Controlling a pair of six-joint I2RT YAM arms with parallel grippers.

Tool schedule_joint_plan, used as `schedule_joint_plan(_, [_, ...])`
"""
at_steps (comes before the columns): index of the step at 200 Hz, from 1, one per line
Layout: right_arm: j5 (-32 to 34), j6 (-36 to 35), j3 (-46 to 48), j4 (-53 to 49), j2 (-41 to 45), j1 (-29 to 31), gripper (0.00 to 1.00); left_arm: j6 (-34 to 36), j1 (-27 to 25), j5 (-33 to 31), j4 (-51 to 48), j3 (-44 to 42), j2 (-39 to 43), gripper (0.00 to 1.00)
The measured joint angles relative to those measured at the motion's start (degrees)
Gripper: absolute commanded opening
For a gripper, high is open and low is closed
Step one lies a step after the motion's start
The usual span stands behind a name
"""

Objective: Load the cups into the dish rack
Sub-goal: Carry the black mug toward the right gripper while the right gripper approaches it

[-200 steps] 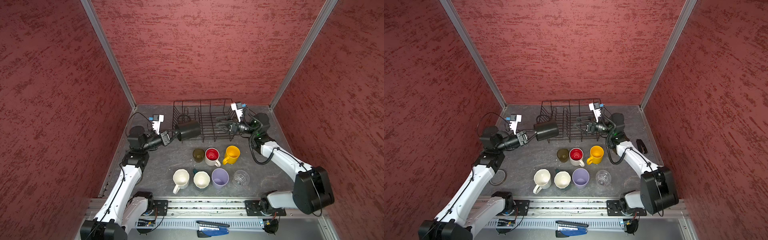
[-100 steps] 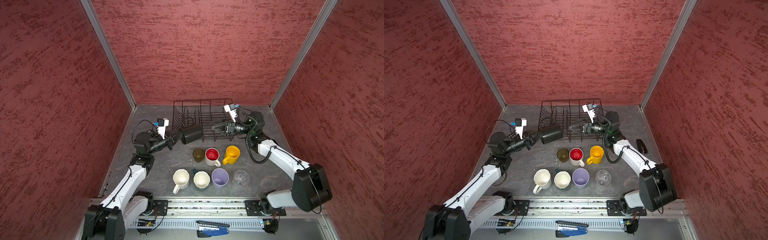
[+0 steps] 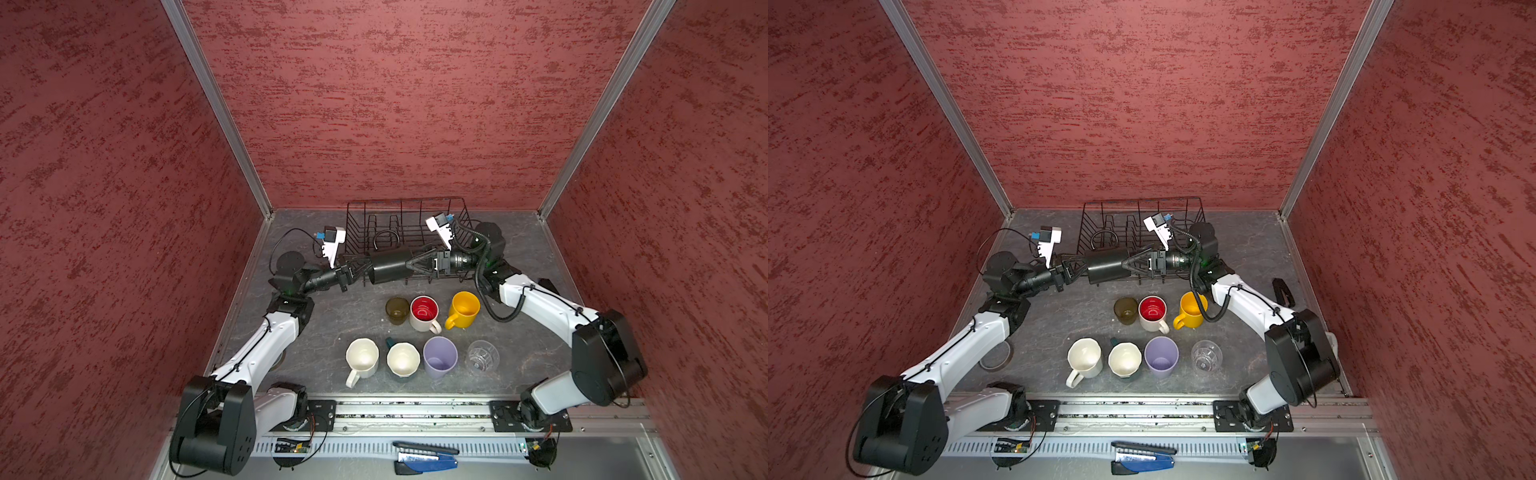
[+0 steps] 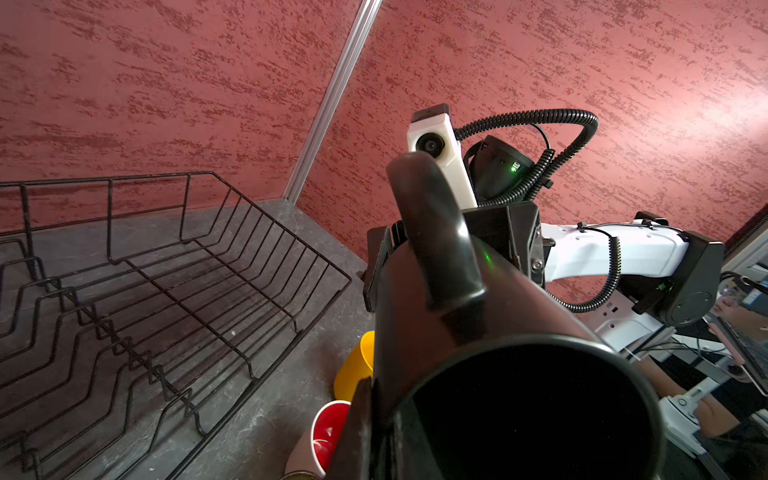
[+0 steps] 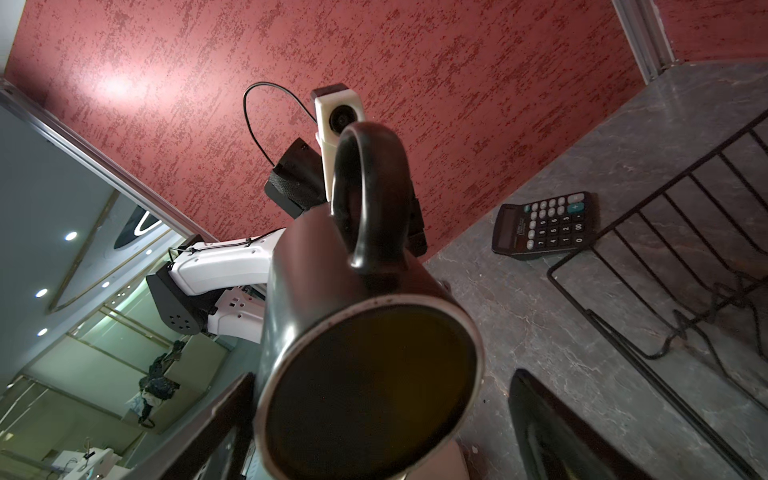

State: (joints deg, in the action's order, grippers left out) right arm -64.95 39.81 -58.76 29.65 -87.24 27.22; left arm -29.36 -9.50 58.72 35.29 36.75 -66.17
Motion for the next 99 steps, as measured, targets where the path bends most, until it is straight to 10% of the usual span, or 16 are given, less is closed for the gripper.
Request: schedule_joint_plan(99, [-0.4,5.3,-0.9,8.7,-2.9,3.0,0.93,-3.3,-2.7,2.3,3.3,0.3,-2.6,0.00])
